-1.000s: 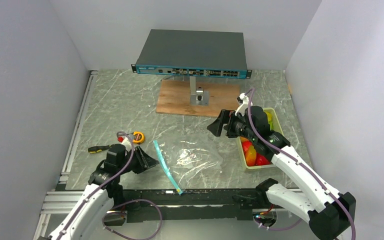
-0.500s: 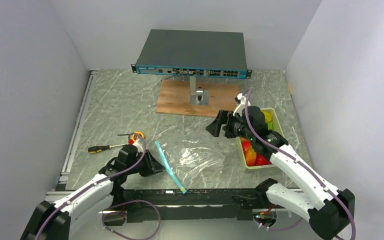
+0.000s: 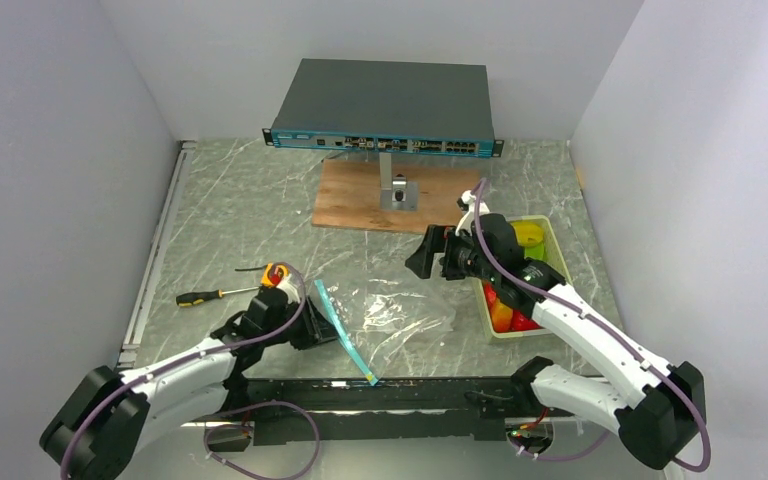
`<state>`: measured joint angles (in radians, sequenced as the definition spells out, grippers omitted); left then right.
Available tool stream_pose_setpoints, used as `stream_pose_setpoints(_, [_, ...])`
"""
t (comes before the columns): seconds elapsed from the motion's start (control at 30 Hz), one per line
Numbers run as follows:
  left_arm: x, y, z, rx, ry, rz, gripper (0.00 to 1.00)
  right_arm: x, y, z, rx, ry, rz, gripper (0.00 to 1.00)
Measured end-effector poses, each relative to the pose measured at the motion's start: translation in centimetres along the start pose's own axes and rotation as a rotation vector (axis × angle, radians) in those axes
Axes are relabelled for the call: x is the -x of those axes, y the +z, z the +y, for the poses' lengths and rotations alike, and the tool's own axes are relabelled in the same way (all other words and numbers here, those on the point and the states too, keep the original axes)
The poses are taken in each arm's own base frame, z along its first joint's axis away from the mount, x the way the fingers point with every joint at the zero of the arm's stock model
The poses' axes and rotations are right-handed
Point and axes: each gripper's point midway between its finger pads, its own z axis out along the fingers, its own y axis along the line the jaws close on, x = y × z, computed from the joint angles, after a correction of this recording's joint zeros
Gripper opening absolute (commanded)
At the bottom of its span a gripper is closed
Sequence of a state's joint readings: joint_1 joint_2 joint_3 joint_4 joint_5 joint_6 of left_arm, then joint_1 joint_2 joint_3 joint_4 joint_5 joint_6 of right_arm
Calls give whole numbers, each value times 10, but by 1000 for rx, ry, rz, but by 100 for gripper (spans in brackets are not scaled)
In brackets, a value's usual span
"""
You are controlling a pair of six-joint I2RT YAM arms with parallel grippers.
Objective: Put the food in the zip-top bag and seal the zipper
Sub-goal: Pick up the zipper food storage bag at the center of the board, then open the zipper of the food storage bag at the center of the board.
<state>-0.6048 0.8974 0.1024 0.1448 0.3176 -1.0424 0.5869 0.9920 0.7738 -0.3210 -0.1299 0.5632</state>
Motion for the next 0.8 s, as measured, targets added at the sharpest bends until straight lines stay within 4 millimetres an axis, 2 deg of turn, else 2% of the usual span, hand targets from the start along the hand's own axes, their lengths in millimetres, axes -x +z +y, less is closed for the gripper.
stream_pose_setpoints(0.17, [5,7,-10,-2,17,-1,21,-5,6,2,-24,-18,36,99])
stream_pose_setpoints(0.27, [7,10,-11,6,18,-4,3,-7,9,9,-27,-45,52,99])
stream_pose_setpoints(0.3, [8,11,-11,13,20,-4,0,-8,9,12,-26,-57,54,99])
stream_pose_setpoints(0.5, [24,9,-25,29,54,-42,0,-10,9,27,-50,-128,49,99])
stream_pose_setpoints(0.63, [45,-12,-45,61,93,-114,0,-12,10,30,-77,-172,42,100])
stream_pose_setpoints(0.7, [57,-30,-54,103,107,-156,0,-13,9,28,-92,-189,37,100])
stream_pose_setpoints(0.8, [79,-69,-71,195,138,-238,0,-10,10,27,-111,-203,31,100])
